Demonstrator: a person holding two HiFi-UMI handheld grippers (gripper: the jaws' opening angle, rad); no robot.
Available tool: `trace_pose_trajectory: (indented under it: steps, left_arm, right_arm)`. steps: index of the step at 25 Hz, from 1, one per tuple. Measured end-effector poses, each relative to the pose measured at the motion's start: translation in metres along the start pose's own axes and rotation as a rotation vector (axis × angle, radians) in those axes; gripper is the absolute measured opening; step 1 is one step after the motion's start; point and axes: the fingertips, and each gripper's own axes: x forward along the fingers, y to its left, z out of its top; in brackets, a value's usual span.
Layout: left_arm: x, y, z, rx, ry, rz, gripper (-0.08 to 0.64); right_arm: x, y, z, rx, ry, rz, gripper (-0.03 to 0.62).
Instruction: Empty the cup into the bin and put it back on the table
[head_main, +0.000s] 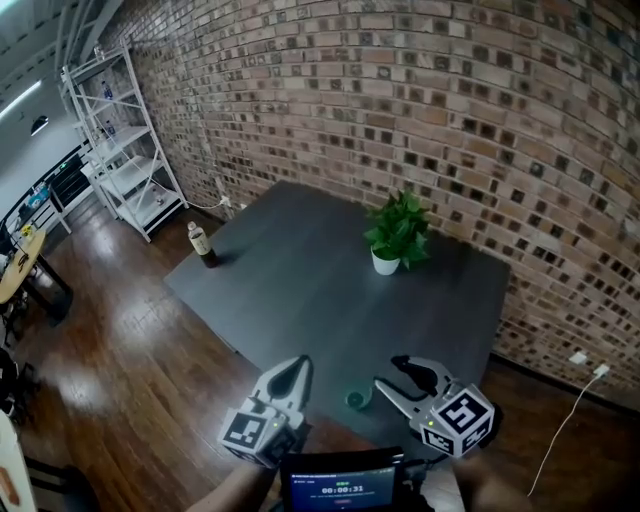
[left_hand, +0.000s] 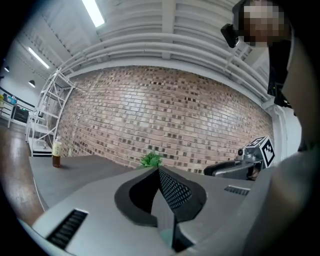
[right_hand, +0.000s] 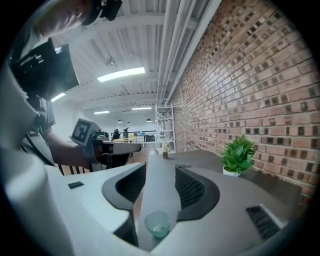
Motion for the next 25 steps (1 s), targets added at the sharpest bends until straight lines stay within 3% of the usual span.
trace_pose_trajectory:
  steps: [1, 3, 8, 18, 25]
  left_arm:
    - [-0.002, 0.001, 0.000, -0.002, 0.006, 0.003, 0.008]
    - [-0.008, 0.005, 0.000, -0.022, 0.012, 0.015, 0.008]
    - [-0.015, 0.018, 0.002, -0.052, 0.008, 0.042, 0.008]
    - [-0.015, 0.010, 0.008, -0.037, 0.004, -0.023, 0.008]
    - [-0.016, 0.019, 0.010, -0.015, 0.017, -0.021, 0.008]
  right_arm:
    - [-0.003, -0.001, 0.003, 0.000, 0.000, -0.018, 0.158]
    - [-0.011, -0.005, 0.009, -0.007, -0.011, -0.069, 0.002]
    - [-0.022, -0.003, 0.020, 0.015, -0.045, -0.098, 0.000]
    - [-0.023, -0.004, 0.014, 0.055, -0.033, -0.136, 0.000]
    - [-0.020, 0.000, 0.018, 0.070, -0.042, -0.146, 0.000]
